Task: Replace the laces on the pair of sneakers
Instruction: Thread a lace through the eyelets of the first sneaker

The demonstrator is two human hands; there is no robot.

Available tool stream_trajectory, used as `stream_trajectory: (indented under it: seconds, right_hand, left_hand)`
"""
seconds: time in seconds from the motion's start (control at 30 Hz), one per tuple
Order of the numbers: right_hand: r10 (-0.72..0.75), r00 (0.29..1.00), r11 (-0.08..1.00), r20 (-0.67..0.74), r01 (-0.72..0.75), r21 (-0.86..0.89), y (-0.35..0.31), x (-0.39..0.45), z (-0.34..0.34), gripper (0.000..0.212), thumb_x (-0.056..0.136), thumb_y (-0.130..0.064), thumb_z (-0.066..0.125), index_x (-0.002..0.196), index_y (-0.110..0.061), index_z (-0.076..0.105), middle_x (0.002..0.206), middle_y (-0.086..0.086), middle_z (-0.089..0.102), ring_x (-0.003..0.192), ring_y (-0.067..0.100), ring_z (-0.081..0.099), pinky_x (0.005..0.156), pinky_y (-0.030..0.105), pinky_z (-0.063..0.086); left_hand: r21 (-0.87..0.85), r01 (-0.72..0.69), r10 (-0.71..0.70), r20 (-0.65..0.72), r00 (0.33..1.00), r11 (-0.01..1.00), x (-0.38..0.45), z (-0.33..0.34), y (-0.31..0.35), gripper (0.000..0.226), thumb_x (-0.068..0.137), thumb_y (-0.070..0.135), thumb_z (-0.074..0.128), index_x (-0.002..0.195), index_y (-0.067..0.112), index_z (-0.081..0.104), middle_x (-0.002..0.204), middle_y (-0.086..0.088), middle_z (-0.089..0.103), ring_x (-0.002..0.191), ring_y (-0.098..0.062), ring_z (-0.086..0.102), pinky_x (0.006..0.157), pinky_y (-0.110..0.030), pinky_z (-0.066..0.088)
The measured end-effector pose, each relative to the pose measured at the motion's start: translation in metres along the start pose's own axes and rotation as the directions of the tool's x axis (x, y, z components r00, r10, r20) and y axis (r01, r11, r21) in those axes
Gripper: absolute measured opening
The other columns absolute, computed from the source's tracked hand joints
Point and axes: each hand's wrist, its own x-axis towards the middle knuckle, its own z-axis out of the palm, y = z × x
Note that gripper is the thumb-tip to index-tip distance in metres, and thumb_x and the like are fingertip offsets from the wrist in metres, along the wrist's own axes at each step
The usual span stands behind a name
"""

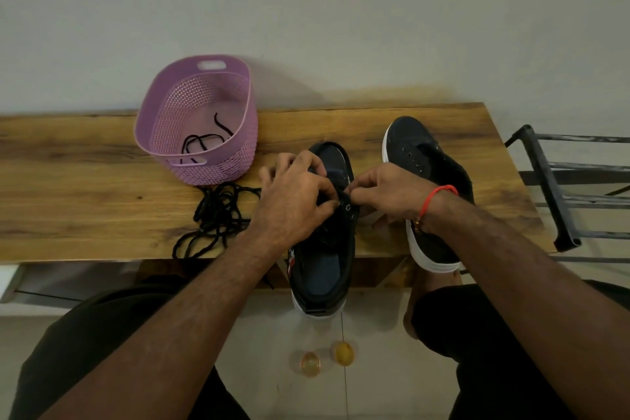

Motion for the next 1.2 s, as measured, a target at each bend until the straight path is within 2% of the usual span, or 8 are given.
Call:
stream_trajectory:
  seconds: [0.37,0.47,0.6,0.73,0.83,0.97,1.1,1.2]
  right_hand:
    - [-0.114,0.989,0.984,-0.097,0.099,-0.145,0.006,0.004,0.000,0.006,0.092,-0.024,0.069,0.090,-0.020,0.073,0.089,-0.003,0.074,0.087,0.010,0.070,0.071,0.024,0.056]
    - [0.000,0.954,0.938,-0.300,0.105,0.332,0.002,0.005,-0.007,0.010,0.097,-0.015,0.059,0.093,-0.007,0.063,0.095,0.011,0.073,0.089,0.023,0.073,0.080,0.038,0.061]
    - [0.025,0.976,0.519,-0.217,0.173,0.837,-0.003,0.001,-0.015,0.006,0.100,-0.006,0.048,0.096,-0.004,0.052,0.076,0.014,0.068,0.067,0.026,0.071,0.068,0.042,0.061]
    - [-0.237,0.956,0.970,-0.172,0.243,0.018,0.003,-0.001,-0.016,0.007,0.098,-0.025,0.060,0.097,-0.018,0.062,0.074,-0.005,0.061,0.058,0.005,0.056,0.055,0.022,0.050]
    - [-0.316,0.949,0.797,0.003,0.267,-0.541,0.007,-0.001,-0.010,0.013,0.094,-0.031,0.065,0.106,-0.024,0.065,0.093,-0.007,0.066,0.085,0.006,0.063,0.073,0.022,0.051]
    - [-0.302,0.937,0.790,-0.176,0.143,-0.596,0.013,0.002,-0.021,0.012,0.097,-0.027,0.060,0.101,-0.019,0.068,0.096,-0.003,0.067,0.084,0.009,0.061,0.067,0.017,0.047]
    - [-0.329,0.530,0.934,-0.781,0.064,-0.350,0.014,-0.003,-0.057,0.010,0.093,-0.024,0.058,0.096,-0.018,0.065,0.084,-0.003,0.060,0.077,0.013,0.055,0.061,0.008,0.035]
    - [-0.468,0.674,0.847,-0.572,0.156,-0.508,0.015,-0.003,-0.050,0.029,0.091,-0.017,0.058,0.119,-0.016,0.063,0.111,0.003,0.064,0.107,0.020,0.058,0.089,0.016,0.039]
  left_hand:
    - [-0.129,0.092,-0.084,0.069,0.994,0.987,0.001,0.002,-0.006,0.014,0.085,0.048,0.073,0.098,0.048,0.067,0.129,0.018,0.041,0.122,-0.012,0.026,0.090,-0.033,0.016]
    - [-0.190,0.166,-0.152,0.088,0.984,0.968,0.003,0.000,-0.011,0.031,0.084,0.045,0.074,0.106,0.050,0.052,0.138,0.012,0.038,0.128,-0.016,0.029,0.095,-0.037,0.020]
    - [-0.180,0.241,-0.219,0.132,0.967,0.954,0.003,-0.005,-0.022,0.063,0.084,0.053,0.073,0.138,0.043,0.043,0.147,0.007,0.035,0.134,-0.022,0.030,0.104,-0.046,0.029]
    - [-0.116,0.288,-0.253,0.252,0.934,0.951,0.003,-0.006,-0.025,0.079,0.084,0.062,0.068,0.151,0.039,0.032,0.154,0.003,0.032,0.137,-0.027,0.030,0.106,-0.051,0.030]
    - [-0.109,0.293,-0.256,0.263,0.930,0.950,0.004,-0.009,-0.027,0.080,0.085,0.062,0.067,0.153,0.037,0.031,0.156,0.002,0.034,0.139,-0.027,0.032,0.108,-0.054,0.031]
    - [-0.122,0.289,-0.245,0.288,0.926,0.949,0.003,-0.013,-0.030,0.074,0.087,0.064,0.063,0.151,0.037,0.037,0.155,0.003,0.039,0.140,-0.026,0.034,0.110,-0.054,0.032]
    - [-0.120,0.281,-0.233,0.307,0.923,0.952,0.000,-0.014,-0.032,0.067,0.089,0.066,0.058,0.148,0.039,0.041,0.154,0.005,0.042,0.140,-0.023,0.034,0.108,-0.054,0.029]
    - [-0.128,0.281,-0.231,0.310,0.922,0.951,0.000,-0.015,-0.032,0.067,0.089,0.068,0.057,0.148,0.039,0.042,0.153,0.007,0.043,0.140,-0.020,0.037,0.109,-0.058,0.029]
